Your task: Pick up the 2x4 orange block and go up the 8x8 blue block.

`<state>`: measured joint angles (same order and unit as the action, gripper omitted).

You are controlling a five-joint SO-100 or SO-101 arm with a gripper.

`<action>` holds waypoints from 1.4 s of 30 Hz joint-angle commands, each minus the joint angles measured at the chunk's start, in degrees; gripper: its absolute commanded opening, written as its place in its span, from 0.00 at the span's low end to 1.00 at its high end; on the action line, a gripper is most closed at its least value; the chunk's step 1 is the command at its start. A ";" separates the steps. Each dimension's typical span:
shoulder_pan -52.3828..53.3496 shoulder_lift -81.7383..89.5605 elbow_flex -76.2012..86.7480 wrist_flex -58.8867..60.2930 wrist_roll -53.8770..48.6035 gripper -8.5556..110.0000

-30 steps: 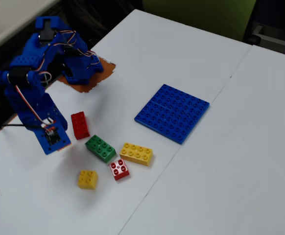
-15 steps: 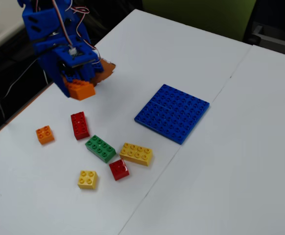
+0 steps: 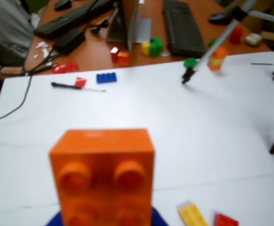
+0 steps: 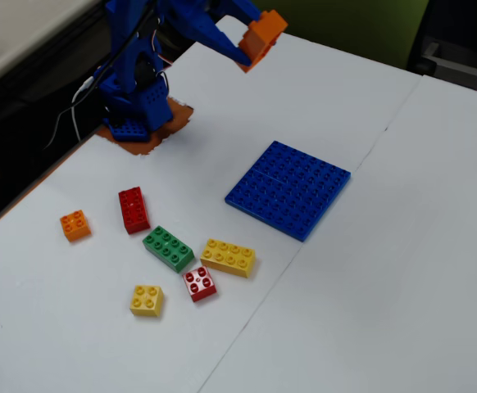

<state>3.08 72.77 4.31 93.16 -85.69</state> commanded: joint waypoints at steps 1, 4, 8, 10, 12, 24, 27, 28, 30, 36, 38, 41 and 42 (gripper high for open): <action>-4.48 -3.52 -1.76 -2.64 0.97 0.09; -6.59 -6.86 -1.76 -1.49 4.66 0.07; -6.94 -8.88 -1.32 6.77 5.62 0.07; -7.12 -8.00 2.20 6.86 5.98 0.07; -7.12 -7.21 6.24 6.94 6.06 0.07; -4.39 -17.14 10.37 7.03 2.46 0.07; -3.69 -19.16 10.37 7.12 0.44 0.07; -3.69 -19.78 10.37 7.12 0.44 0.07; -3.52 -20.30 10.90 7.29 -0.09 0.07; 0.53 -12.30 25.58 7.29 -9.76 0.07; 0.97 -10.99 27.42 7.29 -10.28 0.07; 1.05 -10.81 26.54 7.21 -9.84 0.07; 1.05 -10.99 26.19 7.21 -9.67 0.07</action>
<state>4.22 57.74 31.29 100.20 -95.27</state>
